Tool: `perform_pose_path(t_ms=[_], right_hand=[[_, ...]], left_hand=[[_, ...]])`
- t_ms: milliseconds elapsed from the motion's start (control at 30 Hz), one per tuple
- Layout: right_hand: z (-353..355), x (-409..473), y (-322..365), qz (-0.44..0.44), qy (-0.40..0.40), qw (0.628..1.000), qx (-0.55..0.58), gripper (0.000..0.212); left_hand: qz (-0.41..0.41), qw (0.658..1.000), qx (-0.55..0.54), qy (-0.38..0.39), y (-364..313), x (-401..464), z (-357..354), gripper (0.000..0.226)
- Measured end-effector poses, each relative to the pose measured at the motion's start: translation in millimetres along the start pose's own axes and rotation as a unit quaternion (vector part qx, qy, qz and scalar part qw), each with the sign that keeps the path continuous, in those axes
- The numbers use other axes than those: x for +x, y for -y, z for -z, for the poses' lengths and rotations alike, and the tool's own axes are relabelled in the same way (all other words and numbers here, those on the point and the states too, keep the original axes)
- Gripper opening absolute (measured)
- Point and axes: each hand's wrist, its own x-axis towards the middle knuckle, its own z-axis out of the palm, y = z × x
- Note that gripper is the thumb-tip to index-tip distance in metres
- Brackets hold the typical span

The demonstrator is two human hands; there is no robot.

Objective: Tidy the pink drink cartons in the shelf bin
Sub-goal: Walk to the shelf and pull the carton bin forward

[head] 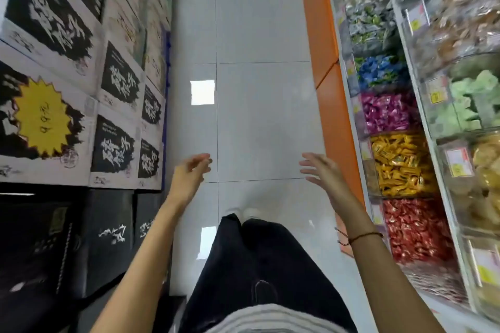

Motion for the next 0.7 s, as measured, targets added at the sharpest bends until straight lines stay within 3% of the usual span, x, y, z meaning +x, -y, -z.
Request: perform_pose_path(t_ms=[167, 433, 700], right_hand=[[2, 25, 11, -0.009, -0.010, 1.000, -0.021, 0.020], [-26, 95, 73, -0.005, 0.001, 0.998, -0.055, 0.019], [-57, 172, 149, -0.006, -0.029, 0.999, -0.036, 0.015]], left_hand=[[0.007, 1.000, -0.008, -0.001, -7, 22, -5, 0.020], [0.063, 0.996, -0.014, -0.064, -18, 83, 28, 0.029], [0.050, 0.995, -0.048, -0.077, -88, 186, 48, 0.021]])
